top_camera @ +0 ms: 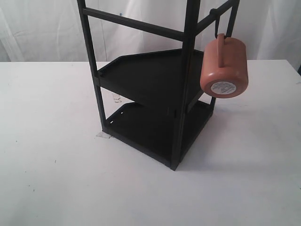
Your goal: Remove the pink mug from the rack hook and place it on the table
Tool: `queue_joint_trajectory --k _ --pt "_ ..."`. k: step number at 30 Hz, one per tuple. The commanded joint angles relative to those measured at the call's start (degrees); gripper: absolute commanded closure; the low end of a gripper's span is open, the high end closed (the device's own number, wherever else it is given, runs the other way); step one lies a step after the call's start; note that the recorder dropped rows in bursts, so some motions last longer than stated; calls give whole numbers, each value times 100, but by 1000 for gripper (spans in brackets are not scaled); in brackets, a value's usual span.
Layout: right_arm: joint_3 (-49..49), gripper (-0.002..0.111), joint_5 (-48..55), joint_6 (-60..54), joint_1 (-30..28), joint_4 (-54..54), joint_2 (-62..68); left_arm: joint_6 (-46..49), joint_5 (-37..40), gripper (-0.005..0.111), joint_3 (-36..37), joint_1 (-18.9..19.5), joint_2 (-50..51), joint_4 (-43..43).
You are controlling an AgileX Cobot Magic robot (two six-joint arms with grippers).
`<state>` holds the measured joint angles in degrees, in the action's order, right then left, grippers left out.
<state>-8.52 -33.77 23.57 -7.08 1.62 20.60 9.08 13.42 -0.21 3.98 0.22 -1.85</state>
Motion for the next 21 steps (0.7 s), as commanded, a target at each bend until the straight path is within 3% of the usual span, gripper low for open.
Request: queue_joint_trajectory --k 1,6,13,21 --pt "-266 108 252 -207 -34 -7 516 -9 -5 107 21 -32 -22 -41" --pt "-506 108 2078 -546 -34 -62 1088 -9 -5 107 21 -32 -22 -41" --pt "-782 108 2729 -563 -27 -162 1849 -9 -5 107 21 -32 -22 -41" --pt "-1780 108 4646 -1236 153 -249 2738 -9 -5 107 21 -32 -22 -41"
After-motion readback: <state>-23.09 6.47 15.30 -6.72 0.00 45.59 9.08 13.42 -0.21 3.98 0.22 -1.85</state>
